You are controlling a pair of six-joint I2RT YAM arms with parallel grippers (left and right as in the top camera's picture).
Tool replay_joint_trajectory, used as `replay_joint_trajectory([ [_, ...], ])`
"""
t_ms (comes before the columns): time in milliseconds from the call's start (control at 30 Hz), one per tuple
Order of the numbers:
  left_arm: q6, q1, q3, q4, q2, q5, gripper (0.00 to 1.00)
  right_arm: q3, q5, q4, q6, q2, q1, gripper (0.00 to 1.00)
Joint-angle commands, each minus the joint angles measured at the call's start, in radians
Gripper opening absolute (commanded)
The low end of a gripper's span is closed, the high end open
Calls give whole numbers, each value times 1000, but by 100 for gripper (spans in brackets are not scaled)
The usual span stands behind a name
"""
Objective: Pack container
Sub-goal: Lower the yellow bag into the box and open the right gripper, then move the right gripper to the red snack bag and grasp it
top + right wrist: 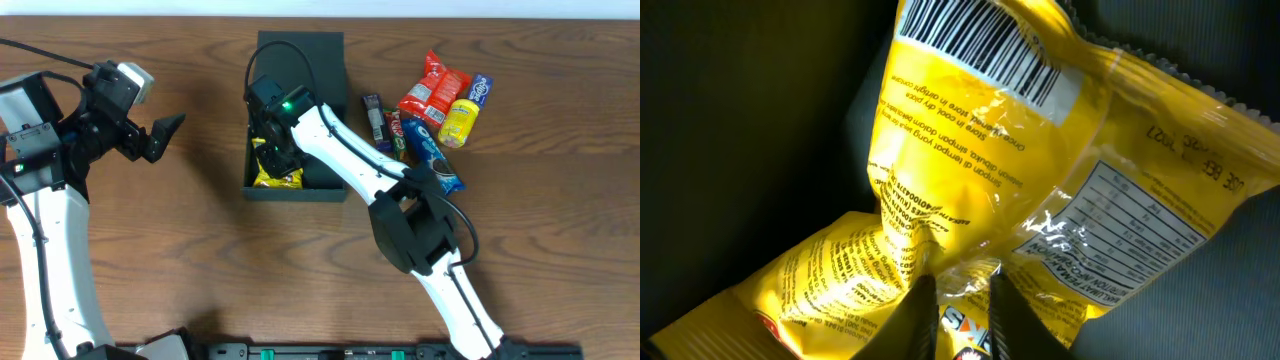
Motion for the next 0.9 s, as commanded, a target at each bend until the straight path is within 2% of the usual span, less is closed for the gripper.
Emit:
replay_joint_trajectory([
  [0, 10, 2, 6, 2, 9, 14, 95, 20, -30, 1, -12, -8, 5, 18],
  [67, 10, 2, 6, 3, 9, 14, 95, 58, -30, -18, -12, -9, 5, 24],
  [200, 6, 2, 6, 3, 9, 14, 95, 181, -30, -96, -13, -19, -3, 46],
  [267, 5, 2, 6, 2, 9, 14, 95, 239, -29, -127, -13, -37, -14, 53],
  [400, -5, 2, 6, 2, 9, 14, 95, 313, 25, -168, -13, -96, -62, 60],
  [533, -6, 2, 6, 2, 9, 14, 95, 317, 196, -188, 1, -161, -156, 72],
  [600, -6, 2, 6, 2, 9, 14, 95, 317, 258, -197, 51, -166, -218, 73],
  [667, -10, 2, 6, 2, 9, 15, 95, 311, 322, -201, 104, -157, -280, 81],
  [733, -14, 2, 6, 2, 9, 15, 95, 302, 384, -191, 182, -136, -337, 84],
  [867, -25, 2, 6, 2, 9, 15, 95, 302, 337, -163, 267, -59, -448, 89],
])
